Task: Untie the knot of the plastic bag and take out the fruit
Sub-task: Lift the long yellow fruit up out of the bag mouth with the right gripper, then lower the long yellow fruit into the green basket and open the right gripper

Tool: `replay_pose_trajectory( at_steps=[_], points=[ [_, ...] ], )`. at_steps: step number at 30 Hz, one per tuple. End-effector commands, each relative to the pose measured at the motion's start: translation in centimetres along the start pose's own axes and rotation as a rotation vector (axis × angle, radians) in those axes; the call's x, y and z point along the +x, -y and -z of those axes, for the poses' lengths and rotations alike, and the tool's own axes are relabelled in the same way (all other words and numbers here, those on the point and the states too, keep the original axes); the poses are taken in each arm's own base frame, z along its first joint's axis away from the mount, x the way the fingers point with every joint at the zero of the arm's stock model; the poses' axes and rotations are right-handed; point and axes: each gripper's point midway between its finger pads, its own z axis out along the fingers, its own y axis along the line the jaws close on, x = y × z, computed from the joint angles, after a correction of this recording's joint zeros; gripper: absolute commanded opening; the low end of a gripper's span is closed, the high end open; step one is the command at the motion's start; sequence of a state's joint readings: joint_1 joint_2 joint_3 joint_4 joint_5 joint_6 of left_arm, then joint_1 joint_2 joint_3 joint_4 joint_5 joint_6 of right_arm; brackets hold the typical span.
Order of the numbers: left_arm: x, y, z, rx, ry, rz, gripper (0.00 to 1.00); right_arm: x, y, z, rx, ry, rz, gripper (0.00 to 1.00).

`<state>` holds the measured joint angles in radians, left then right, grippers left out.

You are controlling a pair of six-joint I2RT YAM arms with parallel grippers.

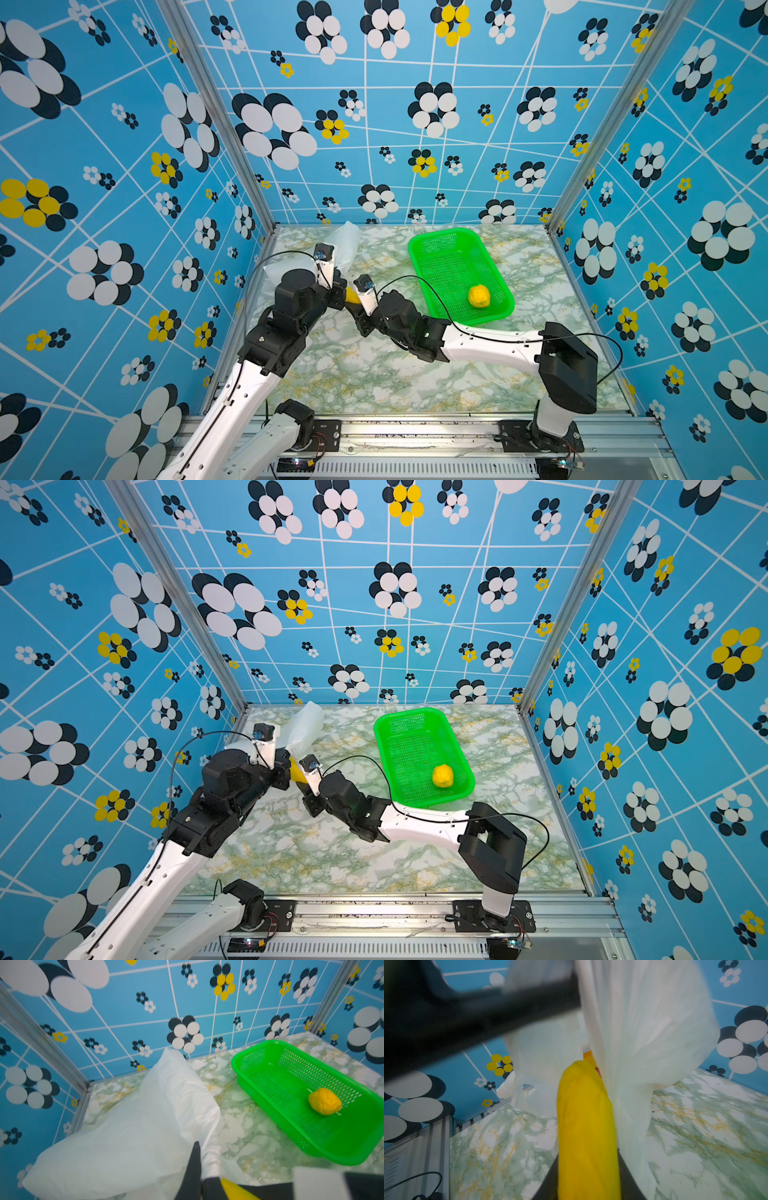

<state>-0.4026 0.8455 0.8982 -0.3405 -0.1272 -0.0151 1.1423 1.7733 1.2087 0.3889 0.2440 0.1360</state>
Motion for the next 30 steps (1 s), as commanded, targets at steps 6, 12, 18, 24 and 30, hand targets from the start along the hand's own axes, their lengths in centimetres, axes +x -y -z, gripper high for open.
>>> replay_pose_trajectory(
  at_steps=[6,12,18,24,30],
  points=[
    [0.8,-2.2,0.3,-0.132,-0.006,0.024,0.00,-0.3,2.7,1.9,0.123,0.048,-0.006,0.30],
    [-1.2,-2.9,1.8,-0.179,-0.001,0.022,0.00,-0.7,5.8,4.2,0.274,0.054,0.024,0.30],
    [-1.0,-2.3,3.9,-0.177,0.013,0.020,0.00,-2.6,9.3,8.9,0.343,0.124,-0.001,0.30],
    [-0.9,-0.4,4.6,-0.107,0.053,0.003,0.00,-3.5,14.5,13.4,0.431,0.182,-0.085,0.30],
    [1.2,0.0,2.7,-0.119,-0.047,-0.007,0.00,0.9,23.3,14.1,0.629,0.019,-0.273,0.28]
  ],
)
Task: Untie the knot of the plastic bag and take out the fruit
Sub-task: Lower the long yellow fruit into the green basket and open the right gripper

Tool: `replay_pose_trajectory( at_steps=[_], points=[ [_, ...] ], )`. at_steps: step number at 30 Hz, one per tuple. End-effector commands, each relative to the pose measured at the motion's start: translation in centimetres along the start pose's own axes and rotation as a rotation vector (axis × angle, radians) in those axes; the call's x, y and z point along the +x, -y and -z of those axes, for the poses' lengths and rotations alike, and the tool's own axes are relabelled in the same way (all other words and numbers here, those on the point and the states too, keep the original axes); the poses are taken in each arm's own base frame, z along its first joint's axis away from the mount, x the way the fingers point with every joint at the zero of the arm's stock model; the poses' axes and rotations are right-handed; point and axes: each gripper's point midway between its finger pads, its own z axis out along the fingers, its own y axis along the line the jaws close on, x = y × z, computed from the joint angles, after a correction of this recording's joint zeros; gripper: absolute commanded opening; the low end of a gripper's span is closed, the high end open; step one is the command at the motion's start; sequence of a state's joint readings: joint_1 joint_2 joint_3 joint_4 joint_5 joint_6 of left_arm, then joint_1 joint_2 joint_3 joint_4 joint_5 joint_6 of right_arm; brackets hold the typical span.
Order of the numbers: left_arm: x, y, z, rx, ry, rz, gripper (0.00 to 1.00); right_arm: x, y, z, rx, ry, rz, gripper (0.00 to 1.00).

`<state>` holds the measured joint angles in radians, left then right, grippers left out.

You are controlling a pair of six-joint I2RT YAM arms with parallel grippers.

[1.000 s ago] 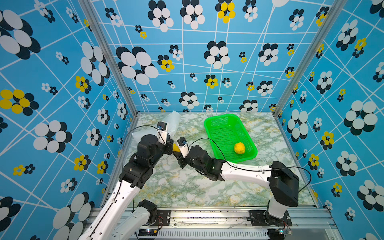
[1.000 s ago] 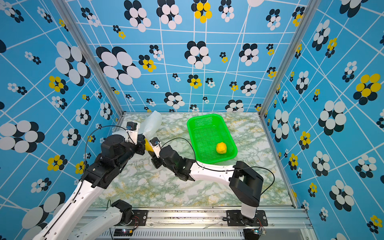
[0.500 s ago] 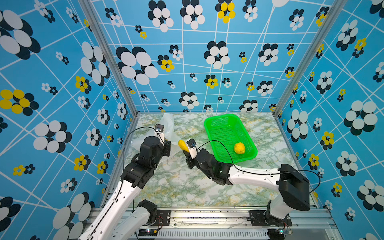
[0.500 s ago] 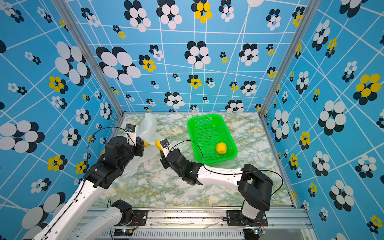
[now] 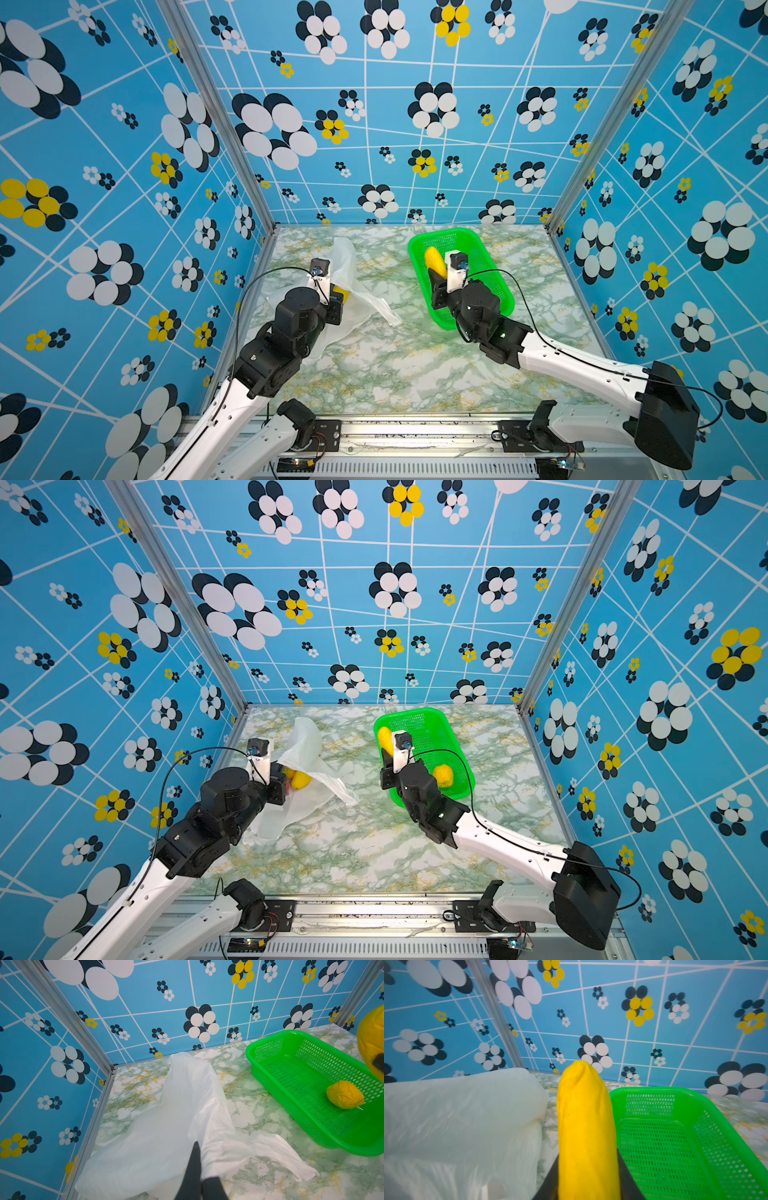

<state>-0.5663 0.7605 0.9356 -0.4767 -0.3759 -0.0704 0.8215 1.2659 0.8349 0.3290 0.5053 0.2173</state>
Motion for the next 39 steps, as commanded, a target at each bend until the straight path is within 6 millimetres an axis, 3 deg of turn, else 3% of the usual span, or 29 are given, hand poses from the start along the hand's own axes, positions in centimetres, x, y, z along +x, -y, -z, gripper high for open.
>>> replay_pose_trajectory(
  at_steps=[1,6,13,16,24,29,35,36,39],
  points=[
    [1.6,-0.2,-0.9,-0.046,-0.060,-0.008,0.00,4.0,4.3,-2.2,0.134,-0.183,-0.068,0.28],
    [2.6,-3.4,-1.1,-0.246,-0.095,-0.059,0.00,9.1,9.0,-6.2,0.231,-0.382,-0.157,0.29],
    [2.4,-4.5,-0.7,-0.306,-0.075,-0.079,0.00,14.1,10.9,-10.3,0.302,-0.546,-0.152,0.33],
    [2.3,-3.9,-0.9,-0.273,-0.056,-0.077,0.00,14.9,11.4,-11.0,0.325,-0.556,-0.156,0.46],
    [2.7,-2.5,-1.3,-0.183,-0.021,-0.070,0.00,16.4,12.2,-11.6,0.352,-0.579,-0.162,0.67],
    [2.6,-2.4,-0.6,-0.161,0.011,-0.046,0.00,13.8,11.7,-10.0,0.302,-0.490,-0.184,0.83],
    [2.4,-2.5,-0.2,-0.155,0.030,-0.035,0.00,7.1,10.4,-5.8,0.171,-0.280,-0.262,0.99],
    [2.4,-2.5,-0.2,-0.155,0.029,-0.035,0.00,6.0,10.6,-5.2,0.179,-0.241,-0.294,0.99],
    [2.4,-2.5,-0.2,-0.156,0.025,-0.035,0.00,4.6,13.8,-2.1,0.367,-0.144,-0.531,0.99]
  ],
)
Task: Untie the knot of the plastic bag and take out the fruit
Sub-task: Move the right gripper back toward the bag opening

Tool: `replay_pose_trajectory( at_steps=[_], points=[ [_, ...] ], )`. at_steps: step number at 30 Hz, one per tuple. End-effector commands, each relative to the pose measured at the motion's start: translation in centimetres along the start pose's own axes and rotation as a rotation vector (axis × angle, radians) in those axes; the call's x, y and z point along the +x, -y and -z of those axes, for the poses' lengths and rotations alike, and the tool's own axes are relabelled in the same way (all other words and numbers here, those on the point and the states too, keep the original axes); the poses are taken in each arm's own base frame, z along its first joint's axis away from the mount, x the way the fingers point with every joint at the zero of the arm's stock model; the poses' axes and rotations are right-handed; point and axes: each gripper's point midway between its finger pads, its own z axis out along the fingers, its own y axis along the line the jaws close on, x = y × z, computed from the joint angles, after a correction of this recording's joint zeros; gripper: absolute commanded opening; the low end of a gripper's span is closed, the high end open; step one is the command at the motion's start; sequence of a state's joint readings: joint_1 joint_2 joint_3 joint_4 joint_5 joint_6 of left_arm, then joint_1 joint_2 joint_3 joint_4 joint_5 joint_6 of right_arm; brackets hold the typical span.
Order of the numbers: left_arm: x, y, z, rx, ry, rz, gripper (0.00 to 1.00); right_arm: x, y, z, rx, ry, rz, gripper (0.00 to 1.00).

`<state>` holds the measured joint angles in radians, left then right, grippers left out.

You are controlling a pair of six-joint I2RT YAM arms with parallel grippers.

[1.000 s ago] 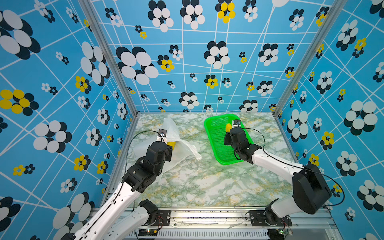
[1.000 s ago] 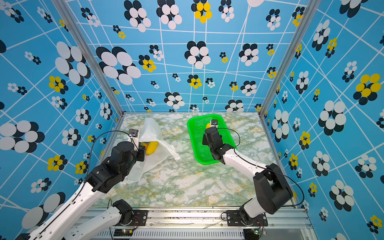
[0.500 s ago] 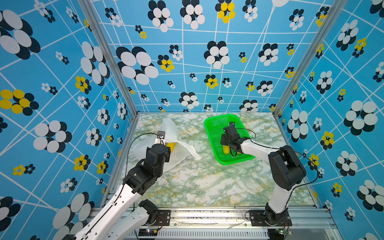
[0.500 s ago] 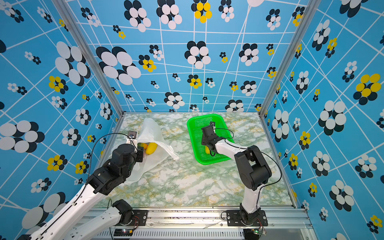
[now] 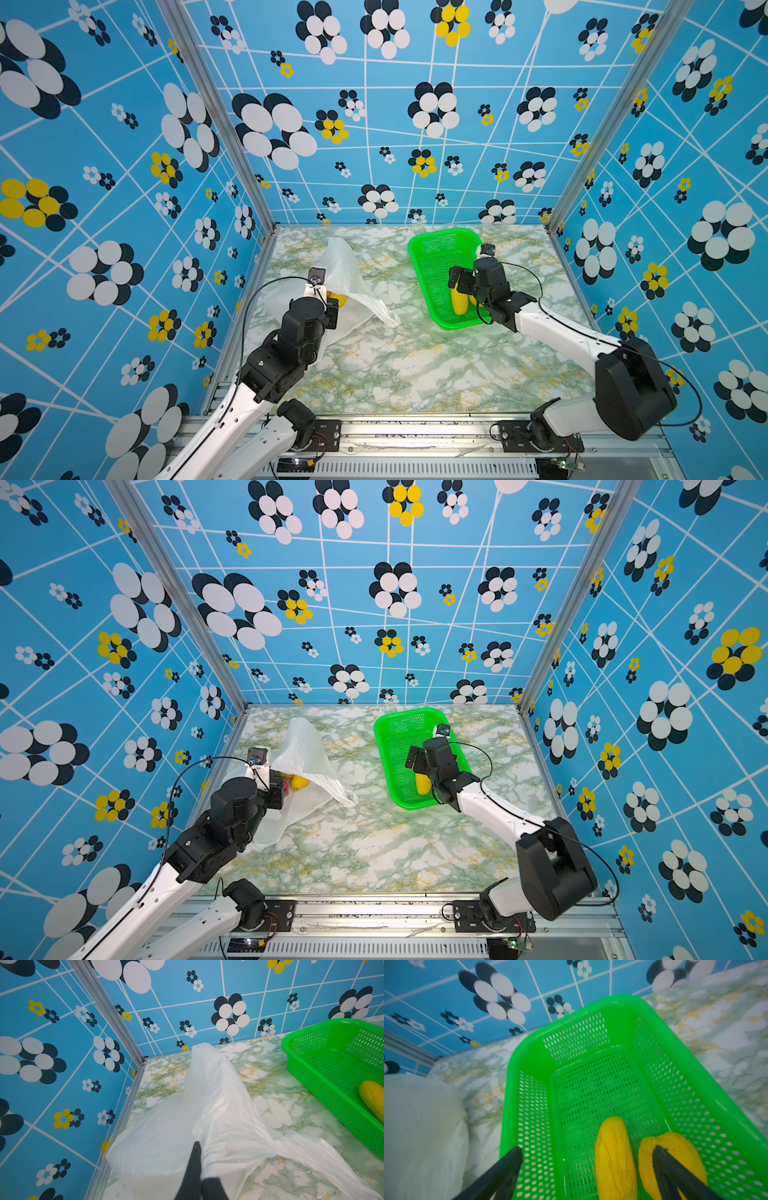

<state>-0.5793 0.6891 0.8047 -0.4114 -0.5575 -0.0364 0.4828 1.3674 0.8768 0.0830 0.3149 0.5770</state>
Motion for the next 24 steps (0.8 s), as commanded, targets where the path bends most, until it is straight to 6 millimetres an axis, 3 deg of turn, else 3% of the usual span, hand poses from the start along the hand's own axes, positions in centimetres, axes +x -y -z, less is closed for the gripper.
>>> replay_pose_trajectory(
  at_steps=[1,5,7,10,11,14,17,19,22,24],
  points=[
    [-0.1,0.3,-0.1,0.012,0.008,0.001,0.00,-1.7,2.2,2.3,0.060,0.096,-0.259,0.99],
    [-0.1,0.3,-0.1,0.010,0.005,0.001,0.00,-2.1,0.4,4.8,-0.089,0.084,-0.190,0.99],
    [0.0,0.3,-0.2,0.010,0.004,0.000,0.00,-2.5,0.6,5.5,-0.094,0.103,-0.175,0.99],
    [0.0,0.4,-0.4,0.010,-0.005,-0.005,0.00,-1.1,-4.8,6.7,-0.435,0.091,0.000,0.99],
    [0.0,0.4,-0.4,0.008,-0.009,-0.005,0.00,-0.3,-6.6,7.5,-0.549,0.075,0.031,0.99],
    [0.1,0.6,-0.7,0.008,-0.023,-0.013,0.00,2.4,-10.7,10.4,-0.643,0.103,0.177,0.98],
    [0.2,0.6,-1.2,-0.007,-0.043,-0.021,0.00,6.2,-16.2,14.3,-0.754,0.141,0.386,0.85],
    [0.4,0.7,-1.5,-0.007,-0.061,-0.024,0.00,8.4,-18.9,16.0,-0.839,0.127,0.431,0.80],
    [0.4,0.9,-1.9,-0.002,-0.088,-0.029,0.00,11.9,-22.1,17.1,-0.928,0.102,0.444,0.71],
    [0.4,1.0,-2.0,0.000,-0.101,-0.029,0.00,14.2,-24.0,16.6,-0.942,0.066,0.449,0.64]
  ],
)
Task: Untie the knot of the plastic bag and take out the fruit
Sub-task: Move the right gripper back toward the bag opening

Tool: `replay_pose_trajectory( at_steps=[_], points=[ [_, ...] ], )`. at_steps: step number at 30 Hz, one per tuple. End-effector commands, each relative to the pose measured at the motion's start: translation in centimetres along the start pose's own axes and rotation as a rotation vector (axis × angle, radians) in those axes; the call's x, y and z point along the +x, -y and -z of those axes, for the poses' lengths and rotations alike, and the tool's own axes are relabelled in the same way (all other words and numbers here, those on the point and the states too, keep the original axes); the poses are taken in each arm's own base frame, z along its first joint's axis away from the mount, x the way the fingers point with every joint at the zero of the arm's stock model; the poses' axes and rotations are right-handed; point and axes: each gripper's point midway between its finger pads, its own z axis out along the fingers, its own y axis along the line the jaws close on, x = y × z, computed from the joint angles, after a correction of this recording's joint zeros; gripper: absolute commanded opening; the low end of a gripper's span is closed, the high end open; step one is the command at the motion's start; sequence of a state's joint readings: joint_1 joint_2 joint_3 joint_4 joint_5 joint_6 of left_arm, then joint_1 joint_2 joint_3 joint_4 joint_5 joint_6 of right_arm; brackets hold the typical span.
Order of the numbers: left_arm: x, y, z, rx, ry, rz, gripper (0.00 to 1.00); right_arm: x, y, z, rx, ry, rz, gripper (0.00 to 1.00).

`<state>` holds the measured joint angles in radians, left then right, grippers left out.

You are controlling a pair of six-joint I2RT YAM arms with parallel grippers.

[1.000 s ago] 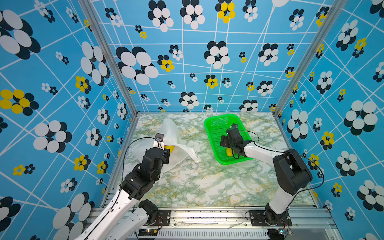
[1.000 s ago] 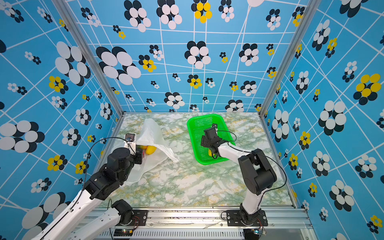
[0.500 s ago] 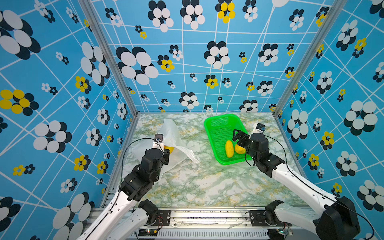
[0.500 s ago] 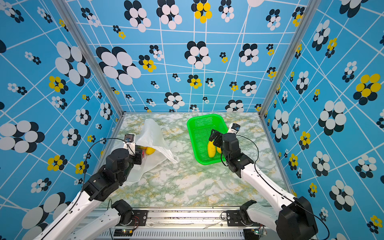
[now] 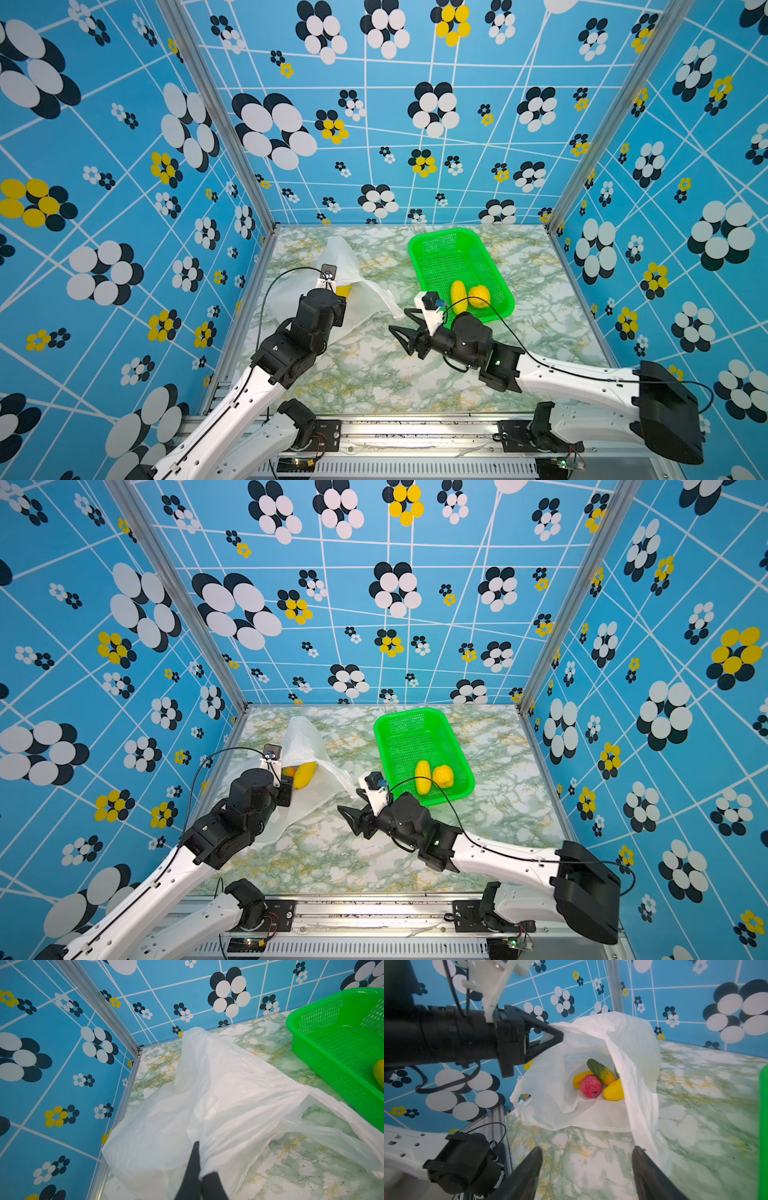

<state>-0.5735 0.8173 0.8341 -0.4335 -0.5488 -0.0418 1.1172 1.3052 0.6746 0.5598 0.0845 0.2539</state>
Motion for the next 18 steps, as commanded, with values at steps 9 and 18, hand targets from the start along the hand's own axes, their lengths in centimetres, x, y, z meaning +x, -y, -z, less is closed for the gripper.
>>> replay_pose_trajectory(
  at_steps=[9,18],
  points=[
    [-1.1,0.0,0.3,0.026,-0.005,0.030,0.00,5.6,-3.1,-11.2,0.023,-0.103,-0.096,0.62],
    [-1.2,0.2,0.4,0.041,0.002,0.041,0.00,7.8,0.1,-15.9,0.233,-0.170,-0.199,0.60]
  ],
)
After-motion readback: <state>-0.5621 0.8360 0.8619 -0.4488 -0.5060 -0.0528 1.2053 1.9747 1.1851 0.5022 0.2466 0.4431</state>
